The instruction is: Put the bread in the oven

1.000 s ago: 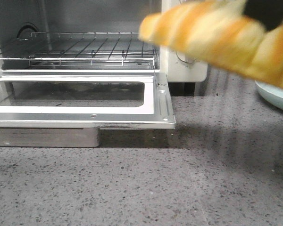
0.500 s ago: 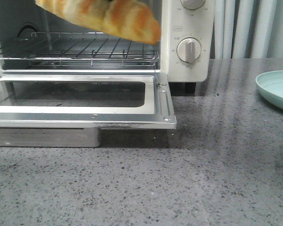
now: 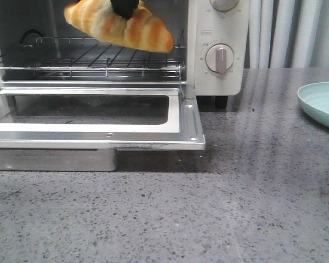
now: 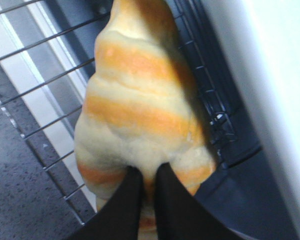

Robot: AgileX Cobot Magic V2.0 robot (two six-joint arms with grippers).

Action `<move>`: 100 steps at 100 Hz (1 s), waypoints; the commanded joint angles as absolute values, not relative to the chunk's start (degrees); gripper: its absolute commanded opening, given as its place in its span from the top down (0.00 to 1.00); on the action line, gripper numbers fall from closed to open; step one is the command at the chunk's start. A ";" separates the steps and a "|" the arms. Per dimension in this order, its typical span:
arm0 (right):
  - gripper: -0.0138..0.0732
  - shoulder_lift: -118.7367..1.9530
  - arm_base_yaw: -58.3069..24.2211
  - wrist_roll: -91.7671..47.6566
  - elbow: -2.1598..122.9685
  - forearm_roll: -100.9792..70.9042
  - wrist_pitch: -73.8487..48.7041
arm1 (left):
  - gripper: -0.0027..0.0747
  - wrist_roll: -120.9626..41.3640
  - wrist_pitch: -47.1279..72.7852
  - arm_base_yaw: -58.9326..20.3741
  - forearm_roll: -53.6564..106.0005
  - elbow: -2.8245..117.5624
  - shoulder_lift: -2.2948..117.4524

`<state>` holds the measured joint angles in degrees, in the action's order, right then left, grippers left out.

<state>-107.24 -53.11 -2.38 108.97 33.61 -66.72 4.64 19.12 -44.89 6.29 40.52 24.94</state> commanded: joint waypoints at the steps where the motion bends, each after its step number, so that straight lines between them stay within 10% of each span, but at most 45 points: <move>1: 0.65 -104.05 -52.92 -2.69 111.70 36.84 -64.49 | 0.99 4.57 14.62 -45.38 6.53 42.26 25.37; 17: 0.30 -104.05 -52.80 -2.69 112.42 37.49 -63.07 | 0.99 4.57 14.62 -45.38 6.53 42.26 25.37; 42: 0.32 -103.70 -53.78 -1.85 112.55 37.75 -64.34 | 0.99 4.57 15.32 -45.38 3.52 42.26 25.13; 78: 0.92 -99.84 -64.20 -1.77 112.55 37.75 -68.09 | 0.99 5.87 20.93 -39.55 -12.39 42.26 24.29; 100: 0.93 -97.57 -65.92 -1.77 112.55 37.31 -70.57 | 0.99 5.87 22.25 -30.88 -12.97 42.14 17.35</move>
